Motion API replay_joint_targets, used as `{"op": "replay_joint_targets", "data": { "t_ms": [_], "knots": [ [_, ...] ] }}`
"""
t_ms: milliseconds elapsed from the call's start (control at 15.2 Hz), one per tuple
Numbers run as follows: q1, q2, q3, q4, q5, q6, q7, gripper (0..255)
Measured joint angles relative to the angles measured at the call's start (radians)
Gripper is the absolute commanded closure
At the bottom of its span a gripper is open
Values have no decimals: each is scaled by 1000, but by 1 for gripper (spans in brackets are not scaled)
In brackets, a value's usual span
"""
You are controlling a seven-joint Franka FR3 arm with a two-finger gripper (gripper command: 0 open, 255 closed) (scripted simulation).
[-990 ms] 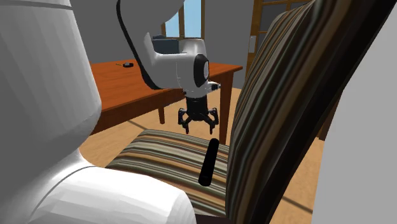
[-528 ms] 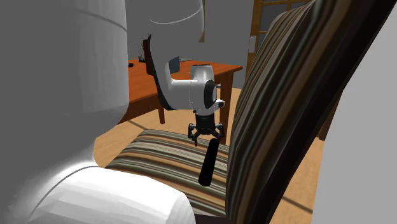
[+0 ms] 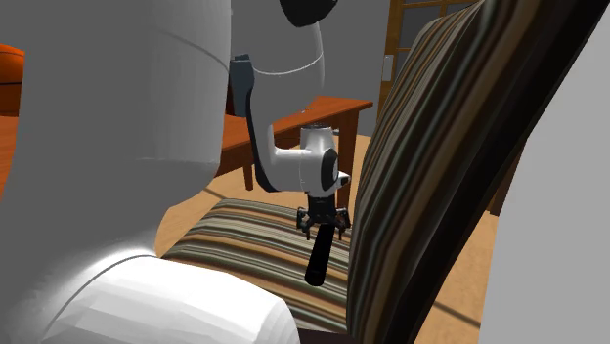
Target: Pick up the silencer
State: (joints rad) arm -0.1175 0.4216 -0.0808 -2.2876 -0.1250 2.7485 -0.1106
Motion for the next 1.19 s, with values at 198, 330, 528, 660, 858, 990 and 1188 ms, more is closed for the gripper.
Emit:
{"op": "replay_joint_targets", "data": {
  "t_ms": [198,330,528,660,858,990,1188],
  "knots": [
    [2,34,-2,1,-2,34,6,0],
    [3,44,-2,3,-3,41,7,255],
    [3,45,-2,3,-2,43,8,255],
    [3,45,-2,3,-2,43,8,255],
    [3,46,-2,4,-2,44,8,255],
    [2,39,-2,2,-2,38,7,255],
    [3,6,-1,-7,-2,13,5,255]
  ]
}}
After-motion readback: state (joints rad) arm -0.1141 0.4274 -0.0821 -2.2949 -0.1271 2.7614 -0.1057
